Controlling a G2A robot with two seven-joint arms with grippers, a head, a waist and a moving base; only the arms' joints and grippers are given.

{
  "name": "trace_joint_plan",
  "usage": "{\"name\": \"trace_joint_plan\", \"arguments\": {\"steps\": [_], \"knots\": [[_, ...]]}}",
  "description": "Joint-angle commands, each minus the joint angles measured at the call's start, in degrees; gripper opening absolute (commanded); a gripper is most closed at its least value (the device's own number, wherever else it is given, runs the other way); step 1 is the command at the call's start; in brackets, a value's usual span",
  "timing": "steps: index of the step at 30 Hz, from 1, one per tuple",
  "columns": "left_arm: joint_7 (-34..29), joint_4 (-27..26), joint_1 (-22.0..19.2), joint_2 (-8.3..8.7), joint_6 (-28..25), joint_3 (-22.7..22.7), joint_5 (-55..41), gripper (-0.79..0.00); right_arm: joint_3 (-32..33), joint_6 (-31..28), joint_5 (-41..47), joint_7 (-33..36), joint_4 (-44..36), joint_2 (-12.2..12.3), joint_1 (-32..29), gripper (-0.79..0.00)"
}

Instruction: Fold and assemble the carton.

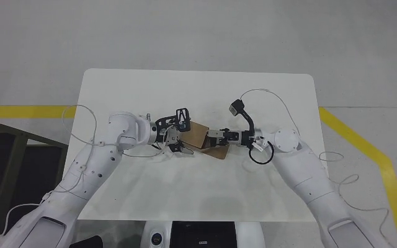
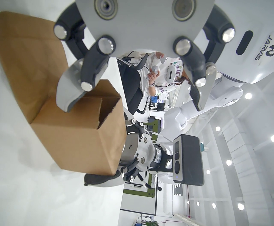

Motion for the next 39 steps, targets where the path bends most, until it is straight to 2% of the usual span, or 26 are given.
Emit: {"name": "trace_joint_plan", "arguments": {"steps": [1,8,14,26,32,39], "knots": [[-0.2,0.0,0.0,-0.01,-0.1,0.1,-0.1,0.000,1.6,0.7,-1.1,-1.0,-1.5,0.6,-1.3,0.000],[-0.7,0.2,-0.2,-0.08,0.0,0.3,-0.6,0.000,5.4,5.6,-2.8,-2.0,-9.1,2.2,-6.9,0.000],[-1.1,0.1,-0.4,-0.16,0.3,0.5,-0.9,0.000,5.2,8.0,-2.1,-6.2,-13.3,2.3,-10.7,0.000],[-1.3,0.2,-0.6,-0.20,0.5,0.5,-1.1,0.000,3.3,4.8,-2.2,-16.0,-11.4,1.0,-10.5,0.000],[-1.3,0.2,-0.6,-0.18,0.4,0.4,-1.1,0.000,1.2,4.1,-2.0,-15.1,-9.8,0.3,-8.8,0.000],[-1.2,0.4,-0.4,-0.07,0.4,0.1,-1.0,0.000,1.8,3.6,-2.6,-13.1,-8.1,0.3,-8.0,0.000]]}}
